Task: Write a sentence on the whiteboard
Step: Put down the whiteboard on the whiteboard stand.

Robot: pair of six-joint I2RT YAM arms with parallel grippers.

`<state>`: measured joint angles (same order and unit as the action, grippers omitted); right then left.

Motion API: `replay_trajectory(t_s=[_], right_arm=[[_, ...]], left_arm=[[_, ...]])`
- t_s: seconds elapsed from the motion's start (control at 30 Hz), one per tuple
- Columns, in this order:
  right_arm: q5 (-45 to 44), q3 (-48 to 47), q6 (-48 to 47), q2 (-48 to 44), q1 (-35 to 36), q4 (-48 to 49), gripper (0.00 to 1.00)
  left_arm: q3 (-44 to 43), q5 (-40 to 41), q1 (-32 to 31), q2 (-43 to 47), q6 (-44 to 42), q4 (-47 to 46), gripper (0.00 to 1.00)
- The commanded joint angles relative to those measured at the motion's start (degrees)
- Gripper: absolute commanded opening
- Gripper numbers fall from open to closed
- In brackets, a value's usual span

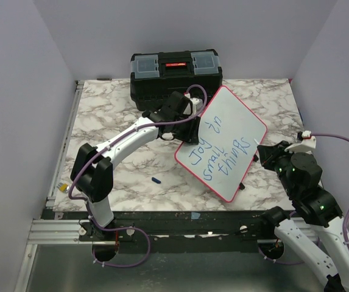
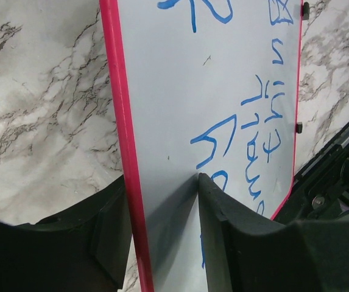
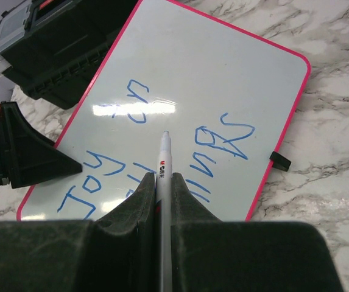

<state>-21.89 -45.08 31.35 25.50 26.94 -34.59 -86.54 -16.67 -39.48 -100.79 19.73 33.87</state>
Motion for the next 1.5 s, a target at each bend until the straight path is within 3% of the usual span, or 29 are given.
replay_trajectory(t_s=[0.0, 0.2, 0.23, 0.27, 0.37, 0.57, 0.97, 1.23, 1.47], right_arm=[[0.97, 0.69, -1.21, 0.0, 0.18, 0.66, 0.01], [0.97, 0.78, -1.17, -0.05, 0.18, 0.75, 0.01], [1.02, 0.78, -1.18, -0.01, 0.2, 0.75, 0.01], [1.0, 0.78, -1.21, -0.01, 0.17, 0.71, 0.01], [1.06, 0.78, -1.2, -0.06, 0.2, 0.84, 0.01], [1.15, 0.87, -1.29, -0.08, 0.21, 0.84, 0.01], [1.17, 0.94, -1.29, -0.18, 0.22, 0.93, 0.01], [1.46, 0.96, -1.33, 0.01, 0.24, 1.01, 0.01], [1.55, 0.96, -1.38, -0.26, 0.22, 1.01, 0.01]], left_arm=[[-1.18, 1.43, -0.58, 1.88, -0.57, 3.65, 0.47], [-5.08, 1.58, -0.6, 2.71, 0.4, 5.51, 0.53], [-5.74, 1.82, -0.63, 2.94, 0.76, 5.88, 0.55], [-6.2, 2.14, -0.56, 3.31, 1.13, 6.16, 0.66], [-6.34, 3.26, -0.63, 5.18, 2.0, 6.21, 0.74], [-3.43, 7.54, -0.58, 11.06, 3.03, 6.46, 0.78], [14.78, 21.64, -0.43, 30.6, 11.73, 6.87, 0.76], [30.55, 28.72, 0.14, 42.5, 23.7, 6.73, 0.66], [39.67, 30.57, 1.42, 43.44, 42.26, 6.18, 0.49]])
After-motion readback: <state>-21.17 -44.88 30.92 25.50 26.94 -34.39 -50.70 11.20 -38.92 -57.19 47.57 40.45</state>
